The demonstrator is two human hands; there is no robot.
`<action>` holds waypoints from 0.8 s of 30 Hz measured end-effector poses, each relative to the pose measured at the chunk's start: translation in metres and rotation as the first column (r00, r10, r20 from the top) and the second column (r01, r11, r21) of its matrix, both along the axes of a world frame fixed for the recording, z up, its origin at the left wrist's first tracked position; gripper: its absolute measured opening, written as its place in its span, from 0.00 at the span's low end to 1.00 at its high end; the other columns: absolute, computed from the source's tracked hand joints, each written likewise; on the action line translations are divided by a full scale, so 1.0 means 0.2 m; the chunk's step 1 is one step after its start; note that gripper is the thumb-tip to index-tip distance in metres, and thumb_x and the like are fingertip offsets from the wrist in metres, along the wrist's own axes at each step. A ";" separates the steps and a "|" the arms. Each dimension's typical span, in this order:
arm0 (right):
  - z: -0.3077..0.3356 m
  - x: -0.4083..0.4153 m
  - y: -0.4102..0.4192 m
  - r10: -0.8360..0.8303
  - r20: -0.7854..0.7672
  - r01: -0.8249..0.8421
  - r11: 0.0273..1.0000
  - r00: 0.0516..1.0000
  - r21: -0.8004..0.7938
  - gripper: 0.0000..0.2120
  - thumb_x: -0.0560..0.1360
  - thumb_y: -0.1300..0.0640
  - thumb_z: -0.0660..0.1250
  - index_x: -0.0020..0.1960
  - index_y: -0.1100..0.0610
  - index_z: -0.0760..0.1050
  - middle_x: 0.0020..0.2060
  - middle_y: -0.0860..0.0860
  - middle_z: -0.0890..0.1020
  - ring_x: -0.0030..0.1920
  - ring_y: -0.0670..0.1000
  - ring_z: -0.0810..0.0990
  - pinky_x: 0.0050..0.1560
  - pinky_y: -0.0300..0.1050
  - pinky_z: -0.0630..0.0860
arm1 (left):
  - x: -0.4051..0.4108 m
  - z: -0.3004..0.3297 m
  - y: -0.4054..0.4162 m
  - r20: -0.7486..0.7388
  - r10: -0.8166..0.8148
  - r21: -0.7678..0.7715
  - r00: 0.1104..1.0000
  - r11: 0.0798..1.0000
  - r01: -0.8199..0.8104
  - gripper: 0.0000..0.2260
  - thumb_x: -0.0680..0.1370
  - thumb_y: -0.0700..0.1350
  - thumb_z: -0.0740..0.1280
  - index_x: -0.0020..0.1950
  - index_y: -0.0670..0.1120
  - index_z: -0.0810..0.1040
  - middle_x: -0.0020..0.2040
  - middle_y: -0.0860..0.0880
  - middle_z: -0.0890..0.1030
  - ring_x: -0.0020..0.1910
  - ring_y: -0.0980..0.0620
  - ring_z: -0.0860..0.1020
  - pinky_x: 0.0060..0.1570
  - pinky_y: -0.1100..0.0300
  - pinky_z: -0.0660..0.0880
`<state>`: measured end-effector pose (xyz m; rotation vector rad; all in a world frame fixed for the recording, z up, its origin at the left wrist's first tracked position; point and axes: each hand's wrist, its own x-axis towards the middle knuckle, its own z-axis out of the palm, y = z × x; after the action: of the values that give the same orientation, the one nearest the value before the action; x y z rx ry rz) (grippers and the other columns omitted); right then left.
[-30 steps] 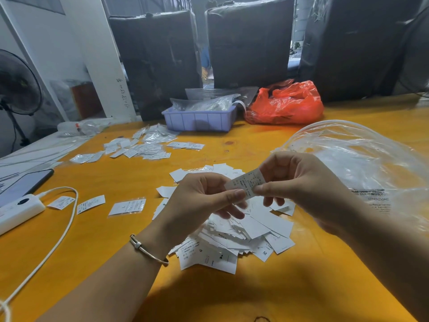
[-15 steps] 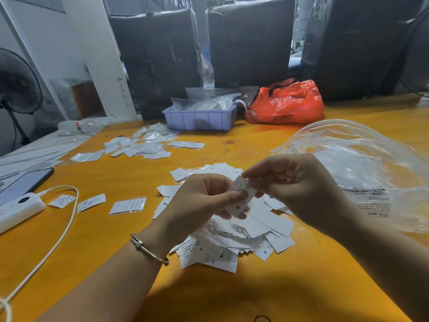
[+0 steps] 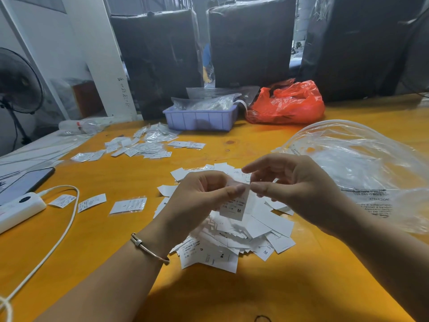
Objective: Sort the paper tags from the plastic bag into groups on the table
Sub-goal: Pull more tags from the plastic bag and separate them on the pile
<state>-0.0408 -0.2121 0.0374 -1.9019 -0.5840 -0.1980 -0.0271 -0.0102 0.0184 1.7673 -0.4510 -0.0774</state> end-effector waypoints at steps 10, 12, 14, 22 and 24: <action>-0.01 -0.01 0.02 -0.051 0.071 0.041 0.991 0.996 0.130 0.10 0.69 0.67 0.75 0.48 0.57 0.82 0.36 0.52 0.84 0.35 0.59 0.81 0.38 0.58 0.78 | 0.00 0.01 0.00 0.081 0.021 -0.146 0.996 0.989 -0.009 0.09 0.71 0.45 0.73 0.49 0.44 0.84 0.43 0.47 0.86 0.41 0.53 0.83 0.36 0.64 0.77; -0.01 -0.01 0.01 -0.064 0.069 0.053 0.988 0.996 0.147 0.11 0.68 0.67 0.75 0.48 0.56 0.82 0.36 0.52 0.84 0.34 0.55 0.80 0.38 0.55 0.78 | 0.00 0.01 0.00 0.115 0.020 -0.145 0.993 0.989 -0.003 0.12 0.70 0.43 0.73 0.52 0.44 0.82 0.41 0.47 0.86 0.39 0.54 0.82 0.36 0.64 0.77; -0.02 0.00 0.01 -0.087 0.062 0.074 0.979 0.994 0.192 0.11 0.68 0.68 0.75 0.47 0.57 0.81 0.36 0.53 0.84 0.33 0.51 0.79 0.37 0.52 0.77 | -0.01 0.01 0.00 0.134 0.007 -0.128 0.991 0.992 0.010 0.14 0.69 0.42 0.73 0.53 0.45 0.82 0.40 0.44 0.85 0.38 0.54 0.82 0.35 0.64 0.77; -0.04 0.02 0.00 0.004 -0.110 0.017 0.983 0.994 0.184 0.14 0.68 0.62 0.76 0.52 0.56 0.79 0.37 0.53 0.84 0.34 0.48 0.81 0.30 0.35 0.72 | -0.02 0.02 -0.01 0.203 -0.041 -0.064 0.978 0.996 0.055 0.14 0.70 0.42 0.72 0.55 0.46 0.81 0.40 0.39 0.82 0.37 0.51 0.82 0.36 0.61 0.77; -0.04 0.02 0.00 0.026 -0.130 -0.001 0.981 0.991 0.193 0.13 0.68 0.64 0.75 0.51 0.57 0.79 0.36 0.53 0.84 0.33 0.48 0.81 0.30 0.35 0.72 | -0.03 0.02 -0.01 0.223 -0.024 -0.054 0.975 0.998 0.037 0.11 0.72 0.44 0.71 0.53 0.45 0.81 0.39 0.40 0.83 0.36 0.52 0.82 0.35 0.62 0.77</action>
<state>-0.0373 -0.2114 0.0289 -1.7081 -0.4707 -0.1146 -0.0322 -0.0114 0.0232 1.7192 -0.6363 0.1120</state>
